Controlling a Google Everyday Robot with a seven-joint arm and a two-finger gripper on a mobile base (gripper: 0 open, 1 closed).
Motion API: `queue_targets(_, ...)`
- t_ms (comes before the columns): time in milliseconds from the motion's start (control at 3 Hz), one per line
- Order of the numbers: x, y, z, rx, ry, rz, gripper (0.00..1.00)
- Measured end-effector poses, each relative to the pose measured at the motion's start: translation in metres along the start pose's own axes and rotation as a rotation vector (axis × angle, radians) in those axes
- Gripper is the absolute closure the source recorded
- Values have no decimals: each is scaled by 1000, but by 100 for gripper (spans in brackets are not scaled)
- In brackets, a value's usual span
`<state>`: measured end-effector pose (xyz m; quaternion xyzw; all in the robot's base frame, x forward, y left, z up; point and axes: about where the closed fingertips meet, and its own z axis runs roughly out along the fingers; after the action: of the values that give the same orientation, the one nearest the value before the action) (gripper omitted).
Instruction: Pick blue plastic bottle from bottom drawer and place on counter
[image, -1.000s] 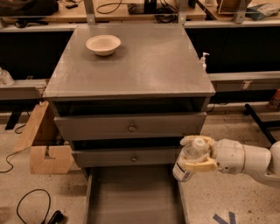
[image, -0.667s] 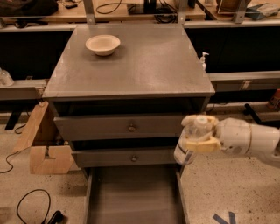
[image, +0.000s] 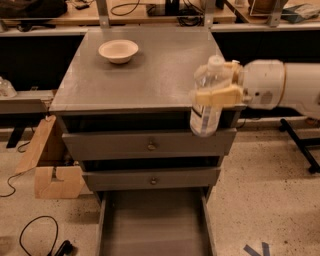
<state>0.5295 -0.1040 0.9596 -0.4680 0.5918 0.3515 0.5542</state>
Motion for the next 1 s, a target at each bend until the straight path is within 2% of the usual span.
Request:
queue_targets(333,-60,-29,38,-10,2,-13,100)
queue_targets(667,-93,-59,86,-31,-20,-6,100)
queue_targets(1000,-107,-84,143,-71,-56,15,100)
